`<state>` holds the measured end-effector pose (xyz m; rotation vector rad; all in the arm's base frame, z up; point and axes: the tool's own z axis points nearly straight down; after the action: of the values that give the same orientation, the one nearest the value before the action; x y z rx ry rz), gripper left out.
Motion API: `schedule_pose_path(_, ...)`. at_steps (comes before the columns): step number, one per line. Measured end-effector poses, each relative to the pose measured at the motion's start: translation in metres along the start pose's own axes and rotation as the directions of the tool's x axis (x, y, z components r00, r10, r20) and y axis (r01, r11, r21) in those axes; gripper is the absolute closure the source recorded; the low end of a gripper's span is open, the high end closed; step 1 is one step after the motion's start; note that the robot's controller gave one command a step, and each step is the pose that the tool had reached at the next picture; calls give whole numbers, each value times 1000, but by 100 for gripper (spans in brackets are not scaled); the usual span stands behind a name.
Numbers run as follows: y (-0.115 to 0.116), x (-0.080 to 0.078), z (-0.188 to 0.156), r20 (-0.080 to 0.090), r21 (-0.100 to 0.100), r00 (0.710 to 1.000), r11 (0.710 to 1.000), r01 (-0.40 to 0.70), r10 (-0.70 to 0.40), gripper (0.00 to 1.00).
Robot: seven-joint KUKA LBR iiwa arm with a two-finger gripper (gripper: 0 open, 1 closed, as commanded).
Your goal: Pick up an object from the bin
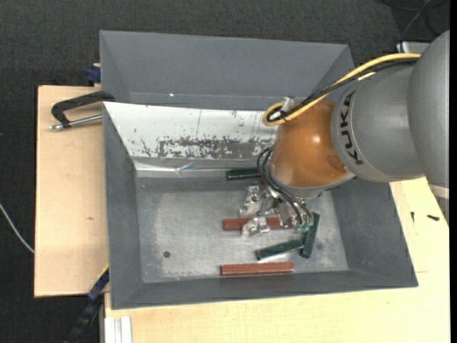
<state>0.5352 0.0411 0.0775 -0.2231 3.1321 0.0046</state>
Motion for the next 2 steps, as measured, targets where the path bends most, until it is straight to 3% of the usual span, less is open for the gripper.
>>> schedule_pose_path(2,0,1,-2,0,0,1000,1000,0,0,100)
